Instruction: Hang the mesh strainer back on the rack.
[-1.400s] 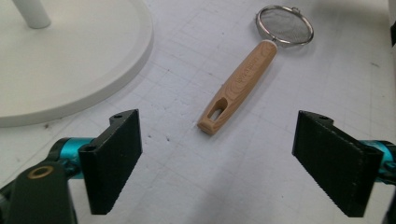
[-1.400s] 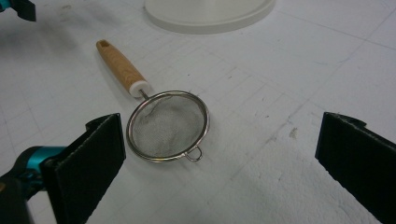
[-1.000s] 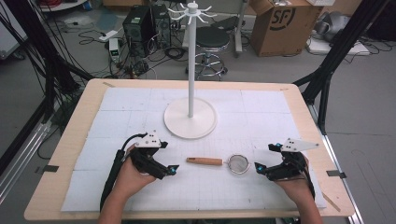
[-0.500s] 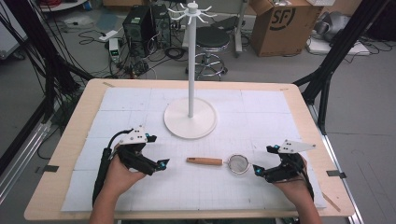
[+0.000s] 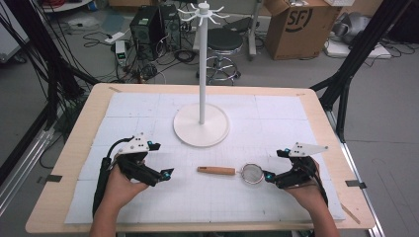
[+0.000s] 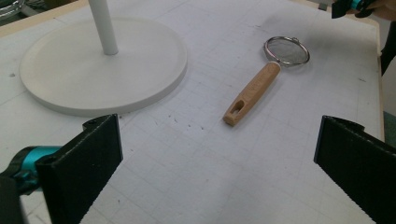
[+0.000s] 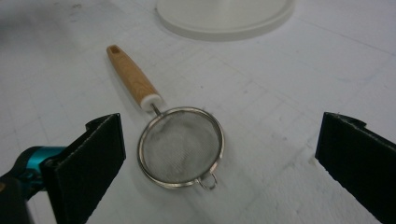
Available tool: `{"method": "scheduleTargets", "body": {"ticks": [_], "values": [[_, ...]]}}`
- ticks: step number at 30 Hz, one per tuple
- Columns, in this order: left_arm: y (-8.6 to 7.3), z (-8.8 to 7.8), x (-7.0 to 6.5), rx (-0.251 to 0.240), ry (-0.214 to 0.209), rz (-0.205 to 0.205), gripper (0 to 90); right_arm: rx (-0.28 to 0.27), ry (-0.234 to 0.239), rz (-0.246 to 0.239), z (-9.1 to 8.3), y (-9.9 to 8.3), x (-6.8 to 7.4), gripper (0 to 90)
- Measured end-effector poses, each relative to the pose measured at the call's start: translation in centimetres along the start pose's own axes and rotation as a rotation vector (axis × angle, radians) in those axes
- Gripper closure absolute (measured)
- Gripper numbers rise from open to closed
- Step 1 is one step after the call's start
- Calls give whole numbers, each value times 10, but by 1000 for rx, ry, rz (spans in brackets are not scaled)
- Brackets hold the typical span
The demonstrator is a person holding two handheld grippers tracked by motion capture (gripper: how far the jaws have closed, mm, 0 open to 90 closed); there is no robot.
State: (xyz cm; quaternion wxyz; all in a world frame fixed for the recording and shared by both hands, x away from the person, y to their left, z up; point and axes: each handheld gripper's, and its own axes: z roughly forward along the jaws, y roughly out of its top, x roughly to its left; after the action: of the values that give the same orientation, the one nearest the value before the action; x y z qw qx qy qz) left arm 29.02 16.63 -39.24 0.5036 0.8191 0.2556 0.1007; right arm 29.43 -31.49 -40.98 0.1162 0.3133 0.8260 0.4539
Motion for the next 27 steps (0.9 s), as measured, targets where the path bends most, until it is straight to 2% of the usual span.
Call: {"method": "scheduleTargets", "body": {"ticks": [10,17,18,23,27], "values": [[-1,-5,-1,-3,-2,21,16,99,21,-102,26,38,14,18],[-2,-14,4,-10,26,5,16,217,43,-162,51,54,25,56],[-3,-14,5,-16,26,-3,17,227,50,-163,54,56,26,68],[-2,-16,4,-17,25,6,16,294,84,-207,67,66,32,160],[-2,-15,4,-1,29,9,16,366,110,-252,78,71,37,256]]}}
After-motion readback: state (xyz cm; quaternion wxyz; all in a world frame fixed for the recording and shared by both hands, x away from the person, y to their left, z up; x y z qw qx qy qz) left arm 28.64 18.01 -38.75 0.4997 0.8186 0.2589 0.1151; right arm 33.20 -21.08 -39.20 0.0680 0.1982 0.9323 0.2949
